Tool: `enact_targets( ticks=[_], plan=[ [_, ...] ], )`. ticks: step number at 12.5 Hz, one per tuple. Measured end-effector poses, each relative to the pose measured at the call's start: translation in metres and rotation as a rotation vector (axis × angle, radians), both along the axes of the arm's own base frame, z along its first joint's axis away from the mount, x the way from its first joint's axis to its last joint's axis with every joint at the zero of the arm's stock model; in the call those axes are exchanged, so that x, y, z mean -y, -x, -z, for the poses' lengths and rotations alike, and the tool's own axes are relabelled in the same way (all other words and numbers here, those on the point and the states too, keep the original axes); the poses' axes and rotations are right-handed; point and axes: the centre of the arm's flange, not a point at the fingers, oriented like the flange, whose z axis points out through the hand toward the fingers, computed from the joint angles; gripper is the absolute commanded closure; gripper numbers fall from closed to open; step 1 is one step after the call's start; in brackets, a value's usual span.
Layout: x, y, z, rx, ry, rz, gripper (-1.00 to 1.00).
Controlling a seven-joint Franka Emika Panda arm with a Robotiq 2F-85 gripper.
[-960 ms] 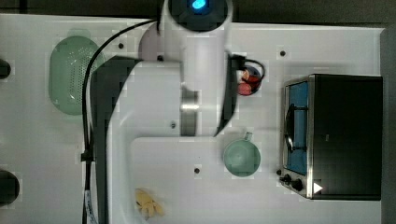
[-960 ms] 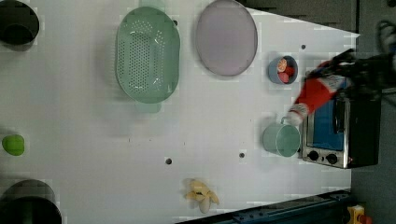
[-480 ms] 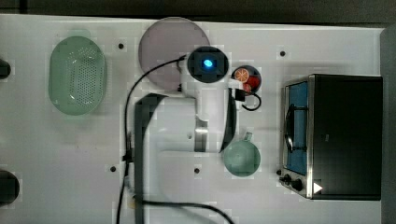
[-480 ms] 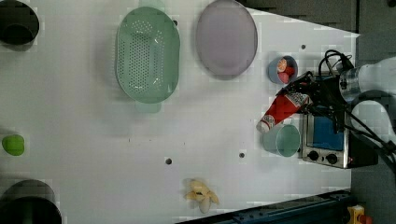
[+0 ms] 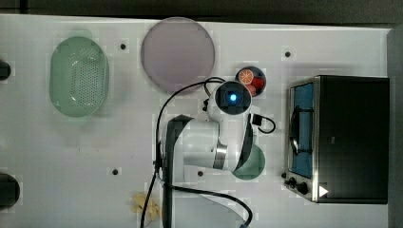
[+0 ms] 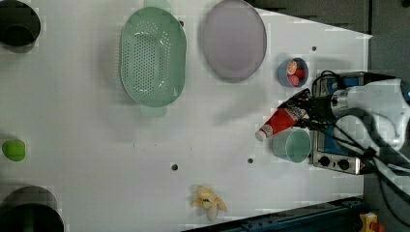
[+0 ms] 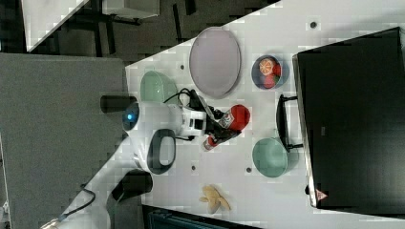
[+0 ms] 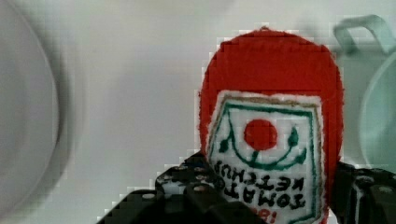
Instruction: Pick Ketchup from oven and place it on table.
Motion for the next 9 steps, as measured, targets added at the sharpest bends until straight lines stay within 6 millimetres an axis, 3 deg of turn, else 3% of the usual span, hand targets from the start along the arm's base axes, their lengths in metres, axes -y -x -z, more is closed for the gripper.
enact_targets(
  ticks=[3,5,7,9],
  plan=[
    [0.004,0.013,0.024,-0.01,0.002,0.016,-0.97],
    [-0.001,0.009,0.027,-0.005,-0.003,0.013,-1.0],
    [-0.011,0.003,0.006,0.019,0.01,-0.038,-1.0],
    [-0.021,-0.007,-0.035,0.058,-0.004,-0.053,-1.0]
  ],
)
